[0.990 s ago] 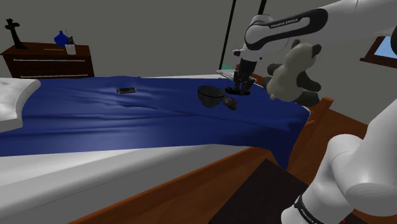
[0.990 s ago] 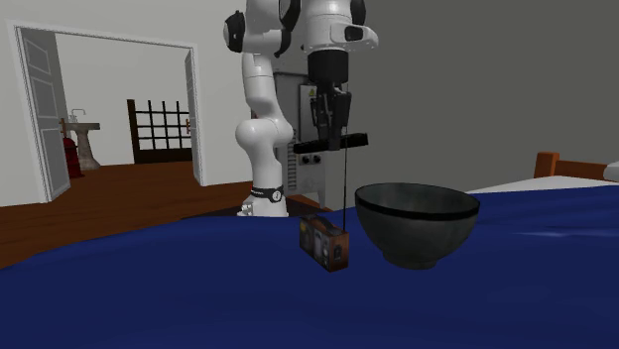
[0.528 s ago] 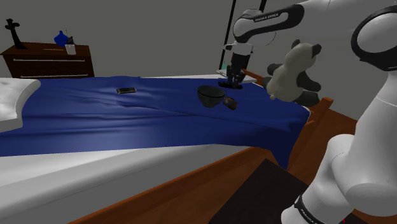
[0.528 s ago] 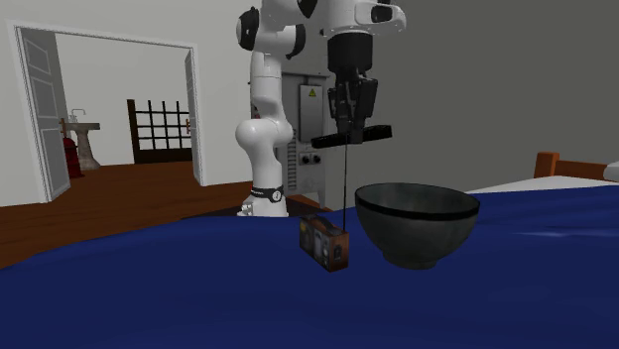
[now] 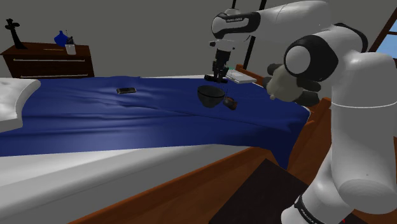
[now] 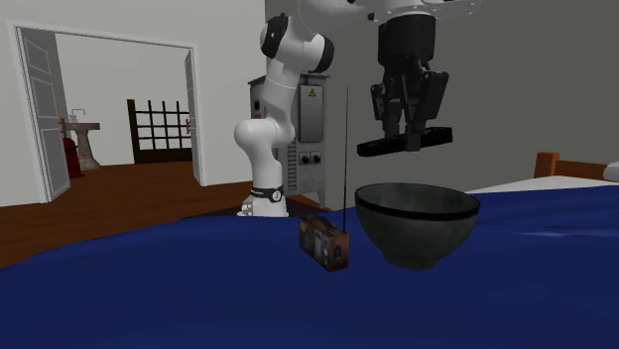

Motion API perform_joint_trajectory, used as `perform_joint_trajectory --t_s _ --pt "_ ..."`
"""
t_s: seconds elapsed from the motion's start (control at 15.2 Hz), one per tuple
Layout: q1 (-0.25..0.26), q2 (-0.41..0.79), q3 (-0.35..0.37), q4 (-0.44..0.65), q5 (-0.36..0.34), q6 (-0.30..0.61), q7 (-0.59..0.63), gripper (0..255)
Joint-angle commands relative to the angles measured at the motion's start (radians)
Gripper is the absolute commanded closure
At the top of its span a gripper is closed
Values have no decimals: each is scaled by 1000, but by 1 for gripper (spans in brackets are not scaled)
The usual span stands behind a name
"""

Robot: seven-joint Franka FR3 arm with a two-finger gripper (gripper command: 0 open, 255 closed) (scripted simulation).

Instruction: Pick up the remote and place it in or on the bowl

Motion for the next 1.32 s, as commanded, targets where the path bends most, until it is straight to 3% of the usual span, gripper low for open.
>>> perform_joint_trajectory --t_s 0.0,0.86,1.25 --pt "-47 95 16 148 42 -60 -1 255" --pt "-18 97 24 -34 50 118 -21 255" --pt "-18 97 25 -34 50 118 -21 255"
